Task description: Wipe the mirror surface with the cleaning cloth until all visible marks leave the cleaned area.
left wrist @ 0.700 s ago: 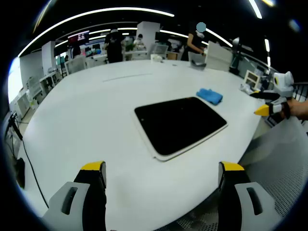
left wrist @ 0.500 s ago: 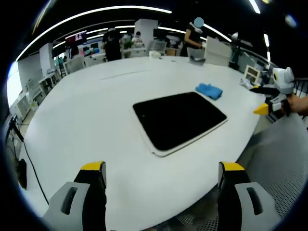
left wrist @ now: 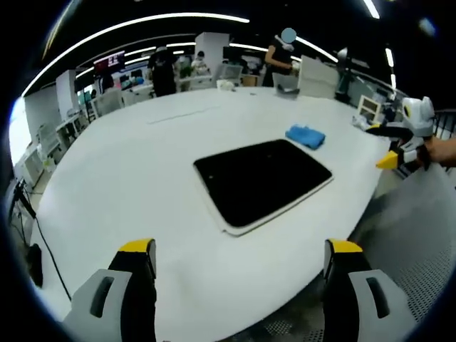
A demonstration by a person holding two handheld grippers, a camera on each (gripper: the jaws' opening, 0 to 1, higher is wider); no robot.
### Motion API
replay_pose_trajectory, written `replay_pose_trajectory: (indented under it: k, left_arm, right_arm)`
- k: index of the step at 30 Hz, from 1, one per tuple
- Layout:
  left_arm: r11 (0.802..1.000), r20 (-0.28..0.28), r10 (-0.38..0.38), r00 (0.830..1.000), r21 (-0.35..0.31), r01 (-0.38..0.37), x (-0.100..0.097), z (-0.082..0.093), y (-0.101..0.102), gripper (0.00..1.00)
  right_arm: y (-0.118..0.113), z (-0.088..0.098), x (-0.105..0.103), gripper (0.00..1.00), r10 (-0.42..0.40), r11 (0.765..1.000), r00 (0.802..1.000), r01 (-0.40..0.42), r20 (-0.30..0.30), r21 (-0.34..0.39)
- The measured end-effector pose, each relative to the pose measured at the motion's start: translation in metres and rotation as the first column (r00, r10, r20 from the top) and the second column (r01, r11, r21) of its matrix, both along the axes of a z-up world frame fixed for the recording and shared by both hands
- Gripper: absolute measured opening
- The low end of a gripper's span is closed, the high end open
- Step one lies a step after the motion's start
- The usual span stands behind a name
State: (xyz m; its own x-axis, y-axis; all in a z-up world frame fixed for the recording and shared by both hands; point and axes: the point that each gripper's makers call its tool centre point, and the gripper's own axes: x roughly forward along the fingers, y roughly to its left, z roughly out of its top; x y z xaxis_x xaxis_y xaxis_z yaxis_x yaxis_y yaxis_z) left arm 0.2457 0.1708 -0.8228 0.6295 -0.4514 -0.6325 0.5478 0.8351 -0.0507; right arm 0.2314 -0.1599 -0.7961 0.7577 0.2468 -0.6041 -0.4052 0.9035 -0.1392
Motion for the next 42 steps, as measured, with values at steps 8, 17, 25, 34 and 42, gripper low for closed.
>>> replay_pose_trajectory:
  k: [8, 17, 25, 34, 42]
  left_arm:
    - [0.999, 0.000, 0.005, 1.000, -0.044, -0.005, 0.004, 0.005, -0.003, 0.99]
    - [0.999, -0.022, -0.025, 0.999, -0.030, 0.025, 0.002, -0.002, -0.007, 0.99]
    - [0.997, -0.036, 0.050, 0.998, -0.061, -0.052, 0.005, -0.001, 0.006, 0.99]
    - [0.998, -0.038, 0.034, 0.999, -0.054, -0.036, 0.004, -0.003, 0.004, 0.98]
    - [0.999, -0.050, 0.015, 0.999, -0.041, -0.017, 0.004, -0.004, 0.001, 0.98]
  right_arm:
    - [-0.003, 0.001, 0.004, 1.00, -0.022, 1.000, 1.000, 0.022, 0.000, 0.003]
    - [-0.005, 0.003, 0.003, 1.00, -0.051, 0.998, 0.999, 0.051, 0.001, 0.028]
    - [0.000, 0.005, 0.004, 1.00, -0.050, 0.998, 0.999, 0.050, -0.002, 0.038]
    - [0.002, 0.004, 0.002, 1.00, -0.051, 0.997, 0.999, 0.051, -0.007, 0.062]
    - [0.000, 0.002, 0.006, 1.00, -0.046, 0.998, 0.999, 0.046, -0.013, 0.052]
